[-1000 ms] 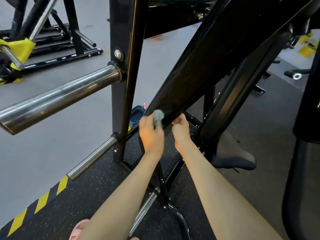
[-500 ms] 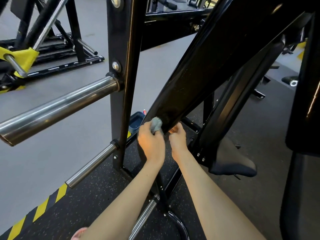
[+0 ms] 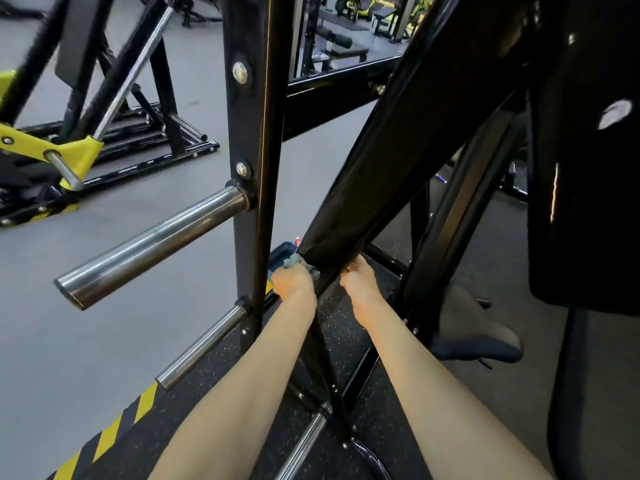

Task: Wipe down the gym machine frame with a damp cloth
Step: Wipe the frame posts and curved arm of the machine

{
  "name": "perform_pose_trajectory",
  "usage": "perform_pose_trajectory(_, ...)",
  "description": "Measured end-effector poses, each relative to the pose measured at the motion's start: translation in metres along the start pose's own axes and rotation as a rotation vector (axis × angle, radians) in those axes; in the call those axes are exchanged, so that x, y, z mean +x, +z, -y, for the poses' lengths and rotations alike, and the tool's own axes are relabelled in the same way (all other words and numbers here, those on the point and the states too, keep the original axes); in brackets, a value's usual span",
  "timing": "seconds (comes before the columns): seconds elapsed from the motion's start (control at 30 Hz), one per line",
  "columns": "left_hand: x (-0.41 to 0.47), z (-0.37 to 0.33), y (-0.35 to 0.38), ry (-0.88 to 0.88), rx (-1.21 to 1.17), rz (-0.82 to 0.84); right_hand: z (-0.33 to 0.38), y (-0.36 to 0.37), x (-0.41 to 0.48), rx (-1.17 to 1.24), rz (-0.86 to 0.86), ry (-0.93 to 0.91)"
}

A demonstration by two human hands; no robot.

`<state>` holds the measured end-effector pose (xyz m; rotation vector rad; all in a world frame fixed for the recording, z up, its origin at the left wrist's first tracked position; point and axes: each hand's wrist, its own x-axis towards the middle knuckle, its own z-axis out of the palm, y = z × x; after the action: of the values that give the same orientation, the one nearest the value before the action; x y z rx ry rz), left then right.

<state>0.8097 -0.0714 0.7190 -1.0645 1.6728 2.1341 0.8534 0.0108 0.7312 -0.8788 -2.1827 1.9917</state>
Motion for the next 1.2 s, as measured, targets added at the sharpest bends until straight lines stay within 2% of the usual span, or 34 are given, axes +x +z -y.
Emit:
perform_pose_trajectory(0.1,-0.025,-0.021,0.004,0.117,0.024,0.026,0.011,-0.001,-0.007,0.030,-0.052,-0.026)
perform_pose_trajectory(0.3,-0.078,-0.063,0.010,0.239,0.078,0.158,0.043,-0.005,-0.017,0.130,-0.157,-0.097)
perform_pose_trajectory(0.4,-0.101,-0.076,0.014,0.286,0.032,0.196,0.056,-0.010,-0.027,0.140,-0.176,-0.151)
perform_pose_trajectory(0.47,-0.116,-0.084,0.019,0.385,0.008,0.213,0.064,-0.015,-0.032,0.150,-0.170,-0.196)
perform_pose_trajectory(0.57,-0.147,-0.099,0.023,0.714,0.000,0.248,0.077,-0.025,-0.038,0.136,-0.174,-0.225)
perform_pose_trajectory(0.77,-0.166,-0.123,0.020,1.687,0.278,0.277,0.085,-0.036,-0.044,0.098,-0.106,-0.183)
perform_pose_trajectory(0.87,-0.124,-0.117,0.011,2.084,0.545,0.306,0.082,-0.036,-0.047,0.123,-0.059,-0.219)
perform_pose_trajectory(0.9,-0.103,-0.113,0.002,2.125,0.695,0.365,0.082,-0.036,-0.051,0.160,-0.055,-0.227)
perform_pose_trajectory(0.93,-0.081,-0.105,-0.008,2.087,0.833,0.447,0.080,-0.035,-0.054,0.193,-0.057,-0.226)
perform_pose_trajectory(0.97,-0.065,-0.096,-0.022,1.961,0.930,0.537,0.078,-0.034,-0.057,0.202,-0.087,-0.209)
perform_pose_trajectory(1.0,-0.054,-0.087,-0.035,1.784,0.956,0.610,0.075,-0.033,-0.056,0.201,-0.143,-0.160)
perform_pose_trajectory(1.07,-0.047,-0.075,-0.053,1.400,0.829,0.635,0.065,-0.029,-0.058,0.159,-0.208,0.050)
perform_pose_trajectory(1.13,-0.053,-0.076,-0.064,0.950,0.634,0.722,0.057,-0.020,-0.068,0.101,-0.025,0.244)
perform_pose_trajectory(1.2,-0.057,-0.083,-0.074,0.503,0.421,0.858,0.052,-0.009,-0.075,0.149,0.186,0.231)
